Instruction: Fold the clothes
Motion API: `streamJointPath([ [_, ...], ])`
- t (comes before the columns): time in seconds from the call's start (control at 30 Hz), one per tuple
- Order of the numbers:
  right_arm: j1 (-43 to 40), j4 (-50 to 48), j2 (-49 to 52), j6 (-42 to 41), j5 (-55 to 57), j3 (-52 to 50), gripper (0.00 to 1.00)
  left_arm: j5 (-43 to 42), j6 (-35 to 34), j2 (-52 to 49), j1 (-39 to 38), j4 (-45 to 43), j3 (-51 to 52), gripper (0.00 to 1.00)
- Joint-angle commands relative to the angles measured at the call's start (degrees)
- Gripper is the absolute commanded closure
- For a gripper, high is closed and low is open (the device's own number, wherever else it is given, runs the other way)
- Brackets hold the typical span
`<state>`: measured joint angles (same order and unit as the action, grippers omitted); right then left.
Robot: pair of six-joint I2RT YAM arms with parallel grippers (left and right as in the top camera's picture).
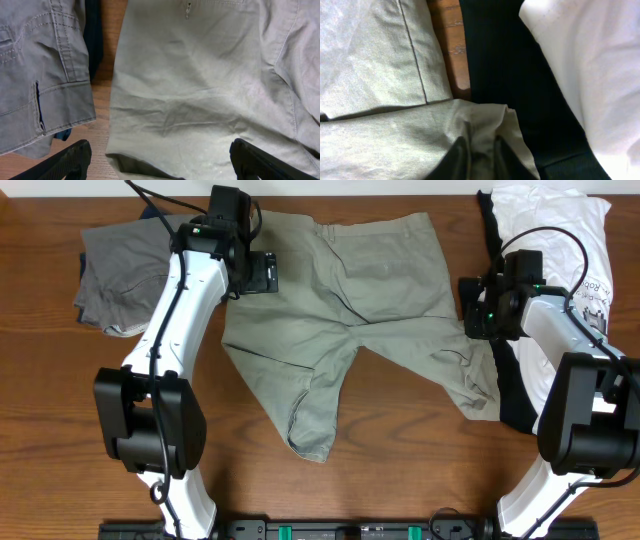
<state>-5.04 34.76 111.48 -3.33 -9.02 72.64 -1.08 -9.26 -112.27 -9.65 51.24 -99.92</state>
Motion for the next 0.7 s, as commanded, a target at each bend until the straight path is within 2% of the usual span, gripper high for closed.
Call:
streamJointPath([
  [0.0,-0.6,0.0,-1.6,-1.4,-0.5,-0.2,0.88,0.3,-0.9,0.7,0.0,0.3,0.4,0.10],
  [0.1,-0.6,1.6,-3.9,-1.4,-1.9,-0.2,0.99,0.3,-0.9,0.7,0.1,0.3,0.4,0.10],
  [0.4,1.7,14.7,-17.0,0.9,-12.3,-0.2,0.99,0.2,-2.6,1.9,3.6,2.4,-1.3,0.10],
  [0.53,7.6,22.1,-23.1,3.1,-12.4,-0.2,0.99,0.2,-2.7,2.1,5.2,3.0,-1.2,0.10],
  [0.67,15.6,27.3,-24.7,3.2,-12.2,-0.2,0.99,0.3,-2.7,2.1,5.5,3.3,-1.2,0.10],
])
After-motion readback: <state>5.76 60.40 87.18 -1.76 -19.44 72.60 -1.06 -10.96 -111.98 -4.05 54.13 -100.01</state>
